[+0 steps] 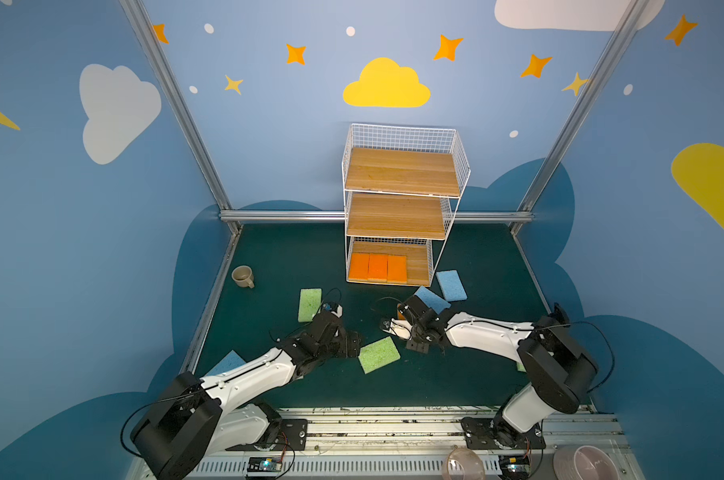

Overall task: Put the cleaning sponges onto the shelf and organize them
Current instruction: 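Lift the orange sponge and place it on the bottom board beside the others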

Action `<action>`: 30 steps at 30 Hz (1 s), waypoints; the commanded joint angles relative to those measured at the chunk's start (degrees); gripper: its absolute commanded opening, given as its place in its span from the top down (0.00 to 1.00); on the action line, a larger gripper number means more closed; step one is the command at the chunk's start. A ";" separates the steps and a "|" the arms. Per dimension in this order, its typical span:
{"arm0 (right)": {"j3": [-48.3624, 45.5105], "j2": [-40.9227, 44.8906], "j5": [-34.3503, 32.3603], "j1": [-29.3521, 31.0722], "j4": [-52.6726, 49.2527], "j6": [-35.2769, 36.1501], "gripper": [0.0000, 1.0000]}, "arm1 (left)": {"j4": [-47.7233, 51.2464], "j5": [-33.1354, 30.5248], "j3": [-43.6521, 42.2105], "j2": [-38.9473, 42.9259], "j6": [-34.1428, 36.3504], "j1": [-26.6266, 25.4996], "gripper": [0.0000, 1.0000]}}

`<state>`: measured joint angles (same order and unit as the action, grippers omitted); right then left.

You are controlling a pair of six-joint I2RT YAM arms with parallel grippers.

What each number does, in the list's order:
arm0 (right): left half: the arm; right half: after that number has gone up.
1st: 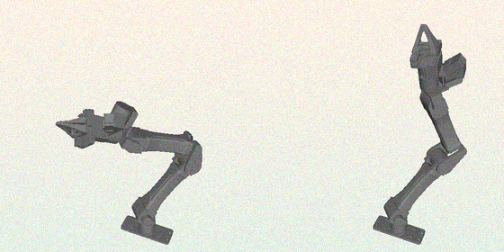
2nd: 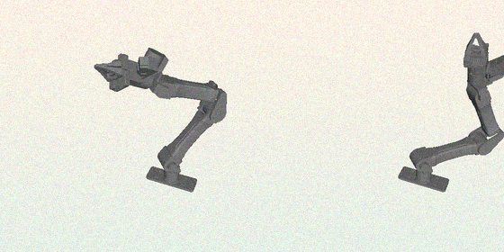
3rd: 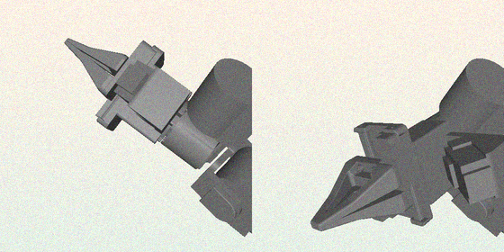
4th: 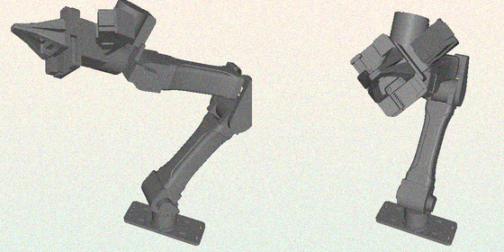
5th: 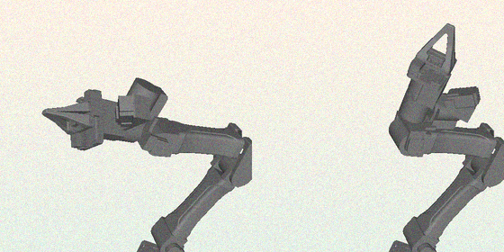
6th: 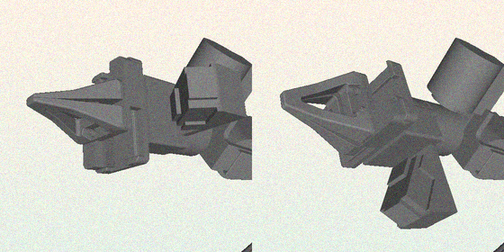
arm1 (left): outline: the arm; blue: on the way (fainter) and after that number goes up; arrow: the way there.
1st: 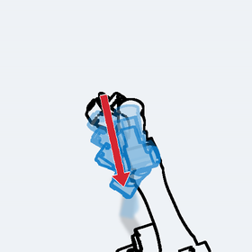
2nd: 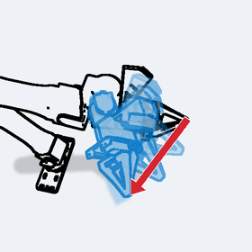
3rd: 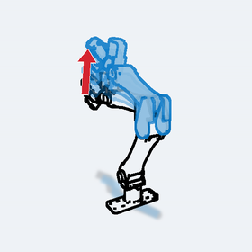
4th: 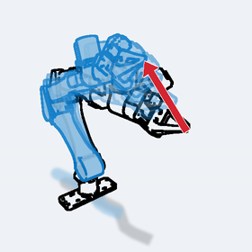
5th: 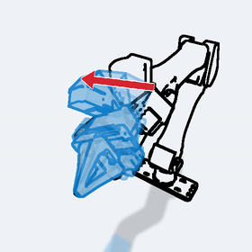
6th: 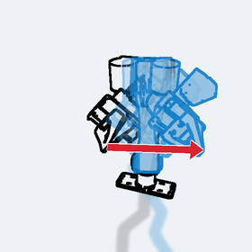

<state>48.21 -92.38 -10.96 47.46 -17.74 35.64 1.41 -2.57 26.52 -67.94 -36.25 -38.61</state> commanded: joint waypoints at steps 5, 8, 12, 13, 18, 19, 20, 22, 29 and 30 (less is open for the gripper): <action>-1.90 6.07 -1.20 0.35 1.20 -0.83 1.00 | 1.26 -0.24 1.34 1.95 0.28 0.48 0.02; -1.46 9.23 -1.75 0.36 1.06 -1.39 1.00 | 1.84 -0.42 1.50 2.98 0.39 0.55 0.02; 0.92 10.51 -4.37 -0.05 1.32 -0.41 1.00 | 2.15 -0.51 1.47 3.73 0.39 0.51 0.02; 1.82 10.19 -4.82 -0.33 0.68 -0.24 1.00 | 2.25 -0.59 1.47 3.94 0.43 0.61 0.02; 4.68 6.92 -9.34 -2.59 2.09 1.73 1.00 | 2.30 -1.58 0.90 5.20 0.78 0.99 0.02; 4.87 6.01 -10.71 -3.07 3.16 2.09 1.00 | 2.28 -1.78 0.85 5.40 0.98 1.19 0.02; 5.12 5.05 -12.07 -3.71 4.47 2.50 1.00 | 2.28 -1.83 0.81 5.54 1.21 1.49 0.02; 5.36 3.37 -13.73 -5.18 7.39 3.47 1.00 | 2.20 -1.38 0.82 5.79 1.49 2.19 0.02; 5.99 -2.11 -14.69 -9.15 18.20 8.92 1.00 | -0.44 -0.03 -0.28 5.24 1.15 3.64 0.02; 6.27 -2.56 -14.09 -9.64 18.91 9.51 1.00 | -0.91 0.10 -0.48 5.03 1.02 3.67 0.02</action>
<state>52.53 -93.97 -24.47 38.68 -4.16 42.50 2.44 -3.20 26.55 -62.78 -35.77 -35.24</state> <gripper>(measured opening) 0.048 0.981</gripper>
